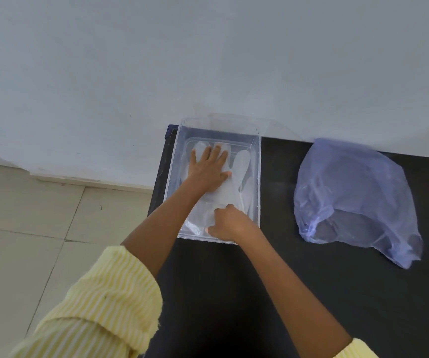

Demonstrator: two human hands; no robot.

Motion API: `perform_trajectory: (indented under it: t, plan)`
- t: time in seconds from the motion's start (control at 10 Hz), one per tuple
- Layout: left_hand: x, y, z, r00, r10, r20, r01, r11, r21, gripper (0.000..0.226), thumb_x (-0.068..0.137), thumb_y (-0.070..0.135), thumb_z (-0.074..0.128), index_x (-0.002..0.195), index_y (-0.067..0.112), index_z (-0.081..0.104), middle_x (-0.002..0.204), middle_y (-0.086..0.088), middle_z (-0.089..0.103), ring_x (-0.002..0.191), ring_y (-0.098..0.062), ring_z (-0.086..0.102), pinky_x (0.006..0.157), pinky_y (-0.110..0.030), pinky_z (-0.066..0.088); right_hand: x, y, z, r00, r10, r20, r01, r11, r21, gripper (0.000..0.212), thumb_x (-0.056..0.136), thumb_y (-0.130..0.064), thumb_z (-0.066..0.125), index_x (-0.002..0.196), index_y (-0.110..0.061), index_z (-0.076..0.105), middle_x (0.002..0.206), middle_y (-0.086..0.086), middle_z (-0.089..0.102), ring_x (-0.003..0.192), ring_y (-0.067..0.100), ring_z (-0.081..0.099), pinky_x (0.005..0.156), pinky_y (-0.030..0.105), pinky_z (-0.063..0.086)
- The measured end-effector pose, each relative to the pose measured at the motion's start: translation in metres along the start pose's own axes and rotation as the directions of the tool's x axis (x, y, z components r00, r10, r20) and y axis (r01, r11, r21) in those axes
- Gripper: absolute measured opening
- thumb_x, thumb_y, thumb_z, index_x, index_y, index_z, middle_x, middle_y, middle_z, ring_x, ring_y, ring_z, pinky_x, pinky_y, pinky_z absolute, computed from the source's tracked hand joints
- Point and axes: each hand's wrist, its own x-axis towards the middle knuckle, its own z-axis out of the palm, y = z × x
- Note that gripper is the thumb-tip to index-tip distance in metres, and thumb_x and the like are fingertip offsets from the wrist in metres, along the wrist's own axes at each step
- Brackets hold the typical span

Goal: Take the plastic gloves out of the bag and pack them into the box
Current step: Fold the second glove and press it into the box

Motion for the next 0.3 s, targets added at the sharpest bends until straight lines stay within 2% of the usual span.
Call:
perform_trajectory:
  t: [0.1, 0.2, 0.3]
  plan:
    - [-0.015, 0.004, 0.0, 0.998, 0.034, -0.05, -0.034, 0.999, 0.003, 0.062, 0.098, 0.047, 0.025, 0.151, 0.025, 0.002, 0.161, -0.006, -0.006, 0.149, -0.028, -0.003, 0.117, -0.054, -0.001, -0.008, 0.0, -0.003, 0.999, 0.008, -0.044, -0.005, 0.998, 0.067, 0.044, 0.096, -0.029, 0.047, 0.134, -0.006, 0.044, 0.135, 0.015, 0.051, 0.121, 0.03, 0.051, 0.101, 0.035, 0.042]
    - [-0.041, 0.004, -0.005, 0.989, 0.023, -0.143, -0.027, 0.999, -0.028, 0.056, 0.098, 0.036, 0.037, 0.149, 0.022, 0.018, 0.16, -0.01, 0.007, 0.148, -0.03, 0.006, 0.118, -0.05, 0.008, -0.017, 0.002, -0.004, 0.98, 0.0, -0.201, 0.025, 0.992, 0.12, 0.038, 0.096, -0.025, 0.045, 0.13, -0.007, 0.047, 0.129, 0.015, 0.056, 0.114, 0.029, 0.056, 0.094, 0.034, 0.046]
    - [-0.072, 0.009, -0.015, 0.982, -0.03, -0.188, -0.005, 0.984, -0.18, 0.045, 0.097, 0.029, 0.043, 0.139, 0.017, 0.039, 0.151, -0.011, 0.031, 0.141, -0.028, 0.025, 0.115, -0.042, 0.024, -0.034, 0.006, -0.003, 0.909, -0.006, -0.418, 0.09, 0.979, 0.183, 0.036, 0.096, -0.024, 0.047, 0.128, -0.009, 0.049, 0.127, 0.013, 0.057, 0.112, 0.027, 0.058, 0.093, 0.034, 0.047]
